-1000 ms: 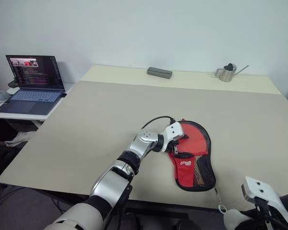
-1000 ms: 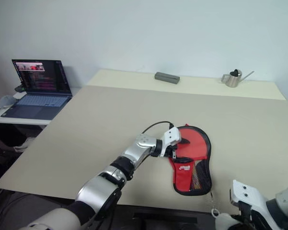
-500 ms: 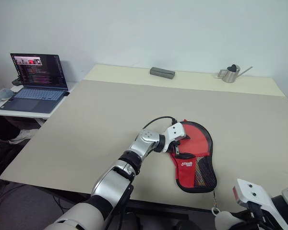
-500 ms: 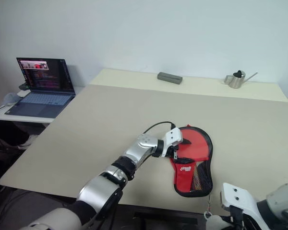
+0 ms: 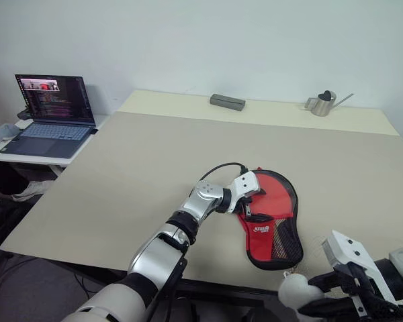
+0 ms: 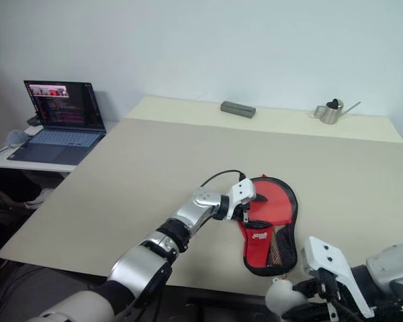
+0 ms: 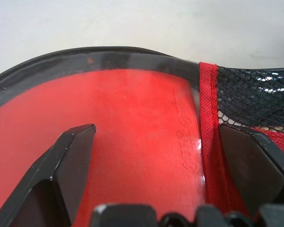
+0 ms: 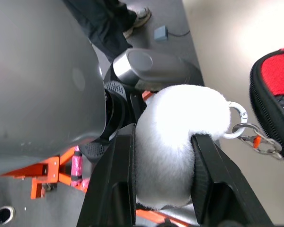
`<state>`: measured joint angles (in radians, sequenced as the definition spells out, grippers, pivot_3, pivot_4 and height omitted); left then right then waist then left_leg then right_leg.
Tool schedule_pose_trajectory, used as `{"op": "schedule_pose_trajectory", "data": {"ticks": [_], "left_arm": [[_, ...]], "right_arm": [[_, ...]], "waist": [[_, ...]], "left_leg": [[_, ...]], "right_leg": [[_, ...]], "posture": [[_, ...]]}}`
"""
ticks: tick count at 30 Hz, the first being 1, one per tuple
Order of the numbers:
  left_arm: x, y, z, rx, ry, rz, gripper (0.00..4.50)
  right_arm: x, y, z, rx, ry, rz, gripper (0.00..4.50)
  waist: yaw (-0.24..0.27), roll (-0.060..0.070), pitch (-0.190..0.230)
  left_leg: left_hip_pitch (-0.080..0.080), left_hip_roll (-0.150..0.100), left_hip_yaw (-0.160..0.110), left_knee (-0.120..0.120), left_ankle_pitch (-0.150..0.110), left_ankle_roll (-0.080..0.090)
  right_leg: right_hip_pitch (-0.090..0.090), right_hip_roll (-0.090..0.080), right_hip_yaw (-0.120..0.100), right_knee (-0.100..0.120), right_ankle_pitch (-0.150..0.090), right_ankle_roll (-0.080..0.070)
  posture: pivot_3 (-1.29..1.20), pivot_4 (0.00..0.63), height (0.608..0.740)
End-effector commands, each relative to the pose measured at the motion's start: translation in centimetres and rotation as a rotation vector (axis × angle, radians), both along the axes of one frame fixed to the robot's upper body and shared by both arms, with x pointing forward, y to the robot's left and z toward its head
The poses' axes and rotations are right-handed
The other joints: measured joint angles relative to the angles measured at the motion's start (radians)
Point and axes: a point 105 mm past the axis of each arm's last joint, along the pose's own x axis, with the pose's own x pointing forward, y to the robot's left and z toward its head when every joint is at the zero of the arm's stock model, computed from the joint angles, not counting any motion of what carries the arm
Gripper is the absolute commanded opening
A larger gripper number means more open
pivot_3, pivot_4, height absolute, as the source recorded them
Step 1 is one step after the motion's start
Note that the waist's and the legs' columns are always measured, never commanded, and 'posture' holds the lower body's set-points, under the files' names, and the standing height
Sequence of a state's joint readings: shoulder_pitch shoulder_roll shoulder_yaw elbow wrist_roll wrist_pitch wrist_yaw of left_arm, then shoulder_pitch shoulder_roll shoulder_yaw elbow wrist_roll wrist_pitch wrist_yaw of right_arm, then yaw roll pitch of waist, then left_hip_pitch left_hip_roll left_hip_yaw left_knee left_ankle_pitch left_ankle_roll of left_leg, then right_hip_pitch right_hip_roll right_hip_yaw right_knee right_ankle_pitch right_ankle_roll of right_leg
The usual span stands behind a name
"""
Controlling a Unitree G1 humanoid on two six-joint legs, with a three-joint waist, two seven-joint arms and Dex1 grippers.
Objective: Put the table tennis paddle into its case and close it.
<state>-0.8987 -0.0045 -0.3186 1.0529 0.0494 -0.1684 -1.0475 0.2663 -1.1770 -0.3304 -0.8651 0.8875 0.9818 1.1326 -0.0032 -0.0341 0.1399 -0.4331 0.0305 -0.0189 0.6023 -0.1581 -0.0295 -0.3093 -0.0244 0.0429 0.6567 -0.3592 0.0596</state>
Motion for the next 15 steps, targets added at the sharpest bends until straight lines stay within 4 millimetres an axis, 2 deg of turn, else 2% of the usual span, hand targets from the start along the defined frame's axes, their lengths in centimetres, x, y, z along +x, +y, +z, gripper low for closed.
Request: {"op": "schedule_pose_trajectory", "data": {"ticks": [1, 3, 5, 9, 12, 15], "left_arm": [[-1.6, 2.3, -5.7, 0.212, 0.106, 0.016, 4.50], [-1.6, 2.3, -5.7, 0.212, 0.104, 0.019, 4.50], [-1.6, 2.2, -5.7, 0.210, 0.103, 0.019, 4.50], [-1.5, 2.2, -5.6, 0.208, 0.102, 0.018, 4.50], [-1.5, 2.2, -5.6, 0.209, 0.101, 0.019, 4.50], [-1.4, 2.2, -5.3, 0.199, 0.097, 0.019, 4.50]], "right_arm": [[-1.6, 0.7, 0.8, 0.032, 0.040, 0.105, 1.46], [-1.9, 0.5, 0.5, 0.011, 0.063, 0.111, 1.46], [-2.1, 0.3, 0.3, -0.003, 0.089, 0.109, 1.82], [-2.0, -0.1, -0.2, -0.044, 0.063, 0.110, 3.02], [-2.0, -0.2, -0.2, -0.052, 0.055, 0.114, 3.02], [-1.1, -0.3, 0.5, -0.020, 0.007, 0.094, 3.02]], "waist": [[0.001, 0.000, 0.000], [0.001, 0.000, 0.000], [0.001, 0.000, 0.000], [0.001, -0.001, 0.000], [0.001, -0.001, 0.001], [0.001, -0.001, 0.001]], "left_leg": [[0.000, 0.000, 0.000, 0.000, 0.000, 0.000], [0.000, 0.000, 0.000, -0.001, 0.000, 0.000], [0.000, 0.000, 0.000, -0.001, 0.000, 0.000], [0.000, 0.000, 0.000, -0.001, 0.000, 0.000], [0.000, 0.000, 0.000, -0.001, 0.000, 0.000], [0.000, 0.000, 0.001, -0.001, 0.000, -0.001]], "right_leg": [[0.000, 0.000, 0.000, 0.000, 0.000, 0.000], [0.000, 0.000, 0.000, 0.000, 0.000, 0.000], [0.000, 0.000, 0.000, 0.000, 0.000, -0.001], [0.000, -0.004, -0.001, 0.000, 0.000, -0.001], [0.000, -0.005, -0.001, 0.000, -0.001, -0.001], [0.000, -0.006, -0.001, -0.001, -0.003, -0.005]], "posture": [[0.00, 0.150, 0.740], [0.00, 0.150, 0.740], [0.00, 0.150, 0.740], [0.00, 0.150, 0.740], [0.00, 0.150, 0.740], [0.00, 0.150, 0.740]]}}
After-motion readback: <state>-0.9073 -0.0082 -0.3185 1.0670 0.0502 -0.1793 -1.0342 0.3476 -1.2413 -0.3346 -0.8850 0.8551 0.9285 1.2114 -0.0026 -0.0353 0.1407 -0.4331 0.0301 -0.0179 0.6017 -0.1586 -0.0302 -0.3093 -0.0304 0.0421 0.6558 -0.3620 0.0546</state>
